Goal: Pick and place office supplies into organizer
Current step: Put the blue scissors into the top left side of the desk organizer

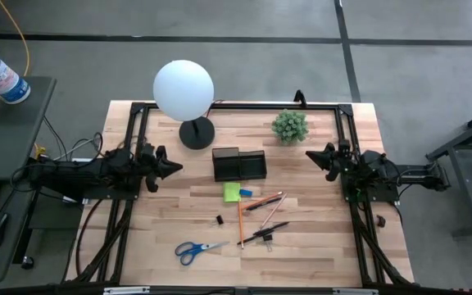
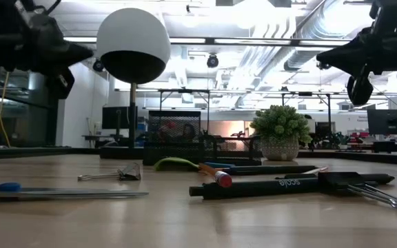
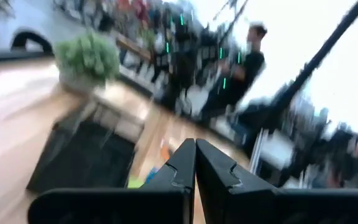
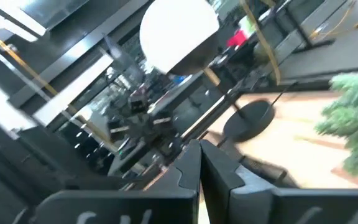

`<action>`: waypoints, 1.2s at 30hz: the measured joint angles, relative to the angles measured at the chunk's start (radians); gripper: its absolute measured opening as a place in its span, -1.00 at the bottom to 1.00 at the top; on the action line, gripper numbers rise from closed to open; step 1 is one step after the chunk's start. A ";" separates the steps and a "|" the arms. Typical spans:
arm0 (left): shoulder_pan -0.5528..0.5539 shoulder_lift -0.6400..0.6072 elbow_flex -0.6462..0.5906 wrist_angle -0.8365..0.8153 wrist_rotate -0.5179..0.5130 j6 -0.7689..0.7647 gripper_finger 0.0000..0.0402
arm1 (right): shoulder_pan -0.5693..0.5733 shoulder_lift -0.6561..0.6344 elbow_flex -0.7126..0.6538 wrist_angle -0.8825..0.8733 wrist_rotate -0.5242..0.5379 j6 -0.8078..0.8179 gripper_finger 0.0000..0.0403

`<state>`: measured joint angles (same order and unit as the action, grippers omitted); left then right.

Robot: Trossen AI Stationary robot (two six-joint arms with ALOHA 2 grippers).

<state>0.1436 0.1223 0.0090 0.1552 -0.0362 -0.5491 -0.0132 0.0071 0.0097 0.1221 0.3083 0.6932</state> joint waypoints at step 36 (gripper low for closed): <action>0.000 0.522 0.477 0.044 0.048 0.176 -1.00 | -0.001 0.816 0.608 -0.268 -0.316 -0.459 -1.00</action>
<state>0.1436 0.6446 0.4863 0.1989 0.0116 -0.3732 -0.0139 0.8231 0.6176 -0.1454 -0.0075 0.2342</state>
